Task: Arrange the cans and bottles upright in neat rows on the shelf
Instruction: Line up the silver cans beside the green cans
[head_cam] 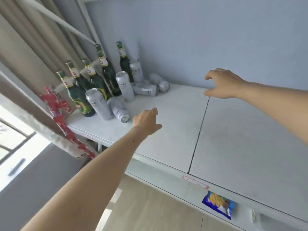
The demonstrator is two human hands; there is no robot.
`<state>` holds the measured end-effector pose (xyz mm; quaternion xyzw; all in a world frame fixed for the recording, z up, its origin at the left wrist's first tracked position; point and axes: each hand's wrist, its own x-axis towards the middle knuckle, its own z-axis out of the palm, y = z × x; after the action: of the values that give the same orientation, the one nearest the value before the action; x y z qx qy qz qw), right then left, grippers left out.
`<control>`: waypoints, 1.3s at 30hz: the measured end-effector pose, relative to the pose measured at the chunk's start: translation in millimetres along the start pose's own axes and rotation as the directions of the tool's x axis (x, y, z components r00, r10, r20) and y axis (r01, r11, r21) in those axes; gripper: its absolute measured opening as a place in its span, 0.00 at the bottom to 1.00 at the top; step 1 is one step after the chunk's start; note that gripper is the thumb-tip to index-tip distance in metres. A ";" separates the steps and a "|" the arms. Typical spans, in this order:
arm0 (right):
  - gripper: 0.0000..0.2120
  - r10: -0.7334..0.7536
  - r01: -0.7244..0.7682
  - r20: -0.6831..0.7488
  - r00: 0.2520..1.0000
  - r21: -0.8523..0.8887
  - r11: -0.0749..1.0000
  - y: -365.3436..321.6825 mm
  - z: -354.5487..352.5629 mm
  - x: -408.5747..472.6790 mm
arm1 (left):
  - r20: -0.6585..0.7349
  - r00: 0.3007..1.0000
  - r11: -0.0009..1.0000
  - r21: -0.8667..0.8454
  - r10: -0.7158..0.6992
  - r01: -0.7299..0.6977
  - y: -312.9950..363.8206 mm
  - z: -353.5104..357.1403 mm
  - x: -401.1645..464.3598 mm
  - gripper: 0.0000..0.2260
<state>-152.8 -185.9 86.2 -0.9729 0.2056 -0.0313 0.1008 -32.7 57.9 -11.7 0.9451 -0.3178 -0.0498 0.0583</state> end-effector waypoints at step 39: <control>0.39 -0.048 0.073 0.406 0.912 -0.046 0.996 -322.6 191.6 144.3 | 0.053 0.962 0.897 -0.350 -0.269 0.270 -344.2 17.0 66.8 0.42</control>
<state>125.7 79.3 -31.0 -0.9668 0.1511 0.1739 0.1108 222.7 288.5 -81.2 0.9538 -0.1699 -0.1152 0.2193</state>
